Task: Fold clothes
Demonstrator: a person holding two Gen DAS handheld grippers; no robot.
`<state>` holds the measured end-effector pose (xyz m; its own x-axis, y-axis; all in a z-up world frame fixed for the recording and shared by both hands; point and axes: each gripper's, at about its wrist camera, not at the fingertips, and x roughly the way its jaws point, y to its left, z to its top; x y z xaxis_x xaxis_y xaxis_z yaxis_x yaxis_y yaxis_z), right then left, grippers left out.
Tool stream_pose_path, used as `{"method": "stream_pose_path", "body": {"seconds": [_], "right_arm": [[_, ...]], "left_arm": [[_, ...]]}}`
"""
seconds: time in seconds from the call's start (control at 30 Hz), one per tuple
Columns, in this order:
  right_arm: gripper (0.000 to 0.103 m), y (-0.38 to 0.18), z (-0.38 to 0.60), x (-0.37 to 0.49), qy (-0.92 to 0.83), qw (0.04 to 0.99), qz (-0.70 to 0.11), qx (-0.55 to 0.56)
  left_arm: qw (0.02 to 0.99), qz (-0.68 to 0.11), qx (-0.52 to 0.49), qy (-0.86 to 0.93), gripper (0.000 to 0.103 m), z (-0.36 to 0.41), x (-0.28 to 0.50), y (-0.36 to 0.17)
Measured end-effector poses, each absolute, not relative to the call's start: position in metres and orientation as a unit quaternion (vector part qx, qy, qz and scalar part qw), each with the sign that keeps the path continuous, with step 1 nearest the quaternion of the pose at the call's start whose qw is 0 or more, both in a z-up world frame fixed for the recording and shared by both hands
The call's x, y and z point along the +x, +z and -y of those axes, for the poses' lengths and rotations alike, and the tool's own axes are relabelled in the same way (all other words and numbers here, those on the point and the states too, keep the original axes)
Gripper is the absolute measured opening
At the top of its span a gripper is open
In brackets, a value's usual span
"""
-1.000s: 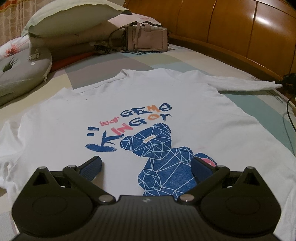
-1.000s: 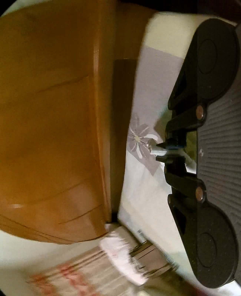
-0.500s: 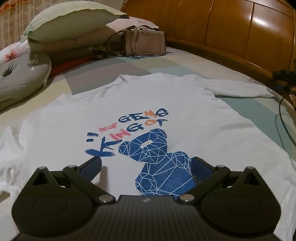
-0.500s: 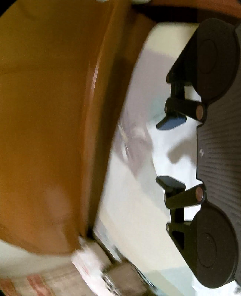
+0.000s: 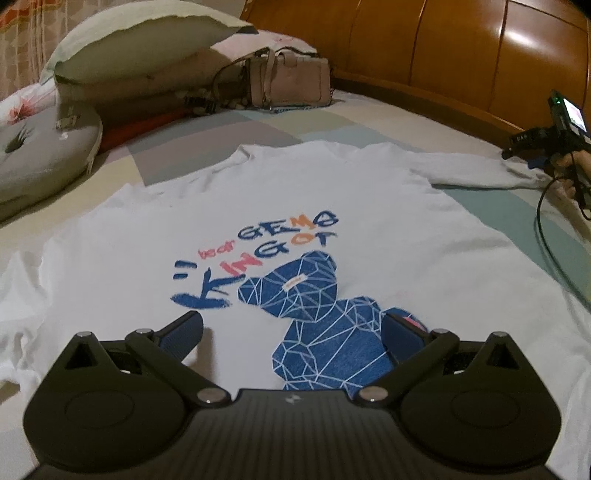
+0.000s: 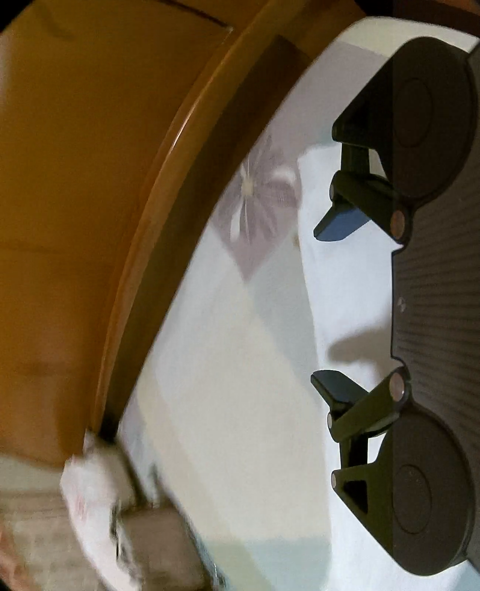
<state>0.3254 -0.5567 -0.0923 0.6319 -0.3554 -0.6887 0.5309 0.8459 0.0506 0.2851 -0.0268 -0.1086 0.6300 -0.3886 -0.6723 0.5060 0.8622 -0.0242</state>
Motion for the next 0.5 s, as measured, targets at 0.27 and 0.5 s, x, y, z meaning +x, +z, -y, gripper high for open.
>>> {"method": "stream_pose_path", "body": {"seconds": [0.27,0.5], "right_arm": [[0.095,-0.114,0.51,0.283,-0.209,0.9,-0.373,0.085],[0.101,-0.075,0.48,0.328,-0.172,0.897,-0.386,0.128]], "left_arm": [[0.9,-0.347,0.084,-0.251,0.102,0.027,0.283,-0.102],[0.904,-0.34,0.086,-0.246,0.102,0.025,0.282,-0.095]]}}
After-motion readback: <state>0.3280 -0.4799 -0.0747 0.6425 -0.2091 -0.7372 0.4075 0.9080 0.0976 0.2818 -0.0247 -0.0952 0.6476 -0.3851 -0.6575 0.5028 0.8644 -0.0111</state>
